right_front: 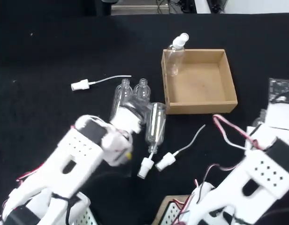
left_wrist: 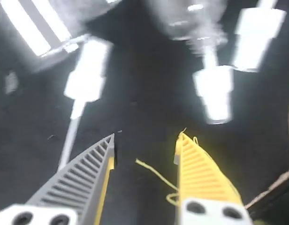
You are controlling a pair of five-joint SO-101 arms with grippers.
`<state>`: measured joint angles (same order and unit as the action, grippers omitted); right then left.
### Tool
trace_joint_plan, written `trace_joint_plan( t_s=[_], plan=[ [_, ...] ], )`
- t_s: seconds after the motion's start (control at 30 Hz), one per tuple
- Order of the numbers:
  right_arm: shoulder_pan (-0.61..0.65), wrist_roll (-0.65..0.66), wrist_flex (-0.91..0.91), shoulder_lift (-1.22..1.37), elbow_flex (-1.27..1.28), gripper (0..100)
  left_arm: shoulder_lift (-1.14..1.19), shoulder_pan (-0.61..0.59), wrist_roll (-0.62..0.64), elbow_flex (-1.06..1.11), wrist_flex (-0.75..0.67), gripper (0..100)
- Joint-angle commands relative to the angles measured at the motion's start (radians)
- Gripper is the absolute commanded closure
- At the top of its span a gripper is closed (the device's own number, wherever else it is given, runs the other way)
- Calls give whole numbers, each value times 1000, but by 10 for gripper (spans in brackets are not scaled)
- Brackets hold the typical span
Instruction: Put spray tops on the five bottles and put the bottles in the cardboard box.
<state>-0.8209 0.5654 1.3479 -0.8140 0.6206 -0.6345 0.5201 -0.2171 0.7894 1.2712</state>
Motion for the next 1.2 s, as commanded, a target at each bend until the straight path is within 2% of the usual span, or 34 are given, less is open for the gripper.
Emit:
trace_joint_plan(
  t_s=[0.0, 0.17, 0.37, 0.6, 0.73, 0.97, 1.17],
  plan=[
    [-75, 37, -23, 79, -113, 987, 3, 170, 81, 31, -100, 793],
    [-112, 64, -21, 203, -179, 987, 3, 255, 157, 81, -167, 791],
    [-121, 60, -21, 263, -222, 987, 5, 302, 209, 111, -189, 672],
    [-121, 64, -20, 263, -222, 987, 5, 295, 147, 309, -477, 730],
    [-121, 64, -20, 263, -222, 987, 5, 294, 147, 357, -574, 737],
    [-123, 64, -20, 263, -222, 987, 9, 216, 147, 363, -608, 737],
    [-123, 64, -20, 263, -222, 987, 130, 213, 149, 334, -641, 739]
  ],
)
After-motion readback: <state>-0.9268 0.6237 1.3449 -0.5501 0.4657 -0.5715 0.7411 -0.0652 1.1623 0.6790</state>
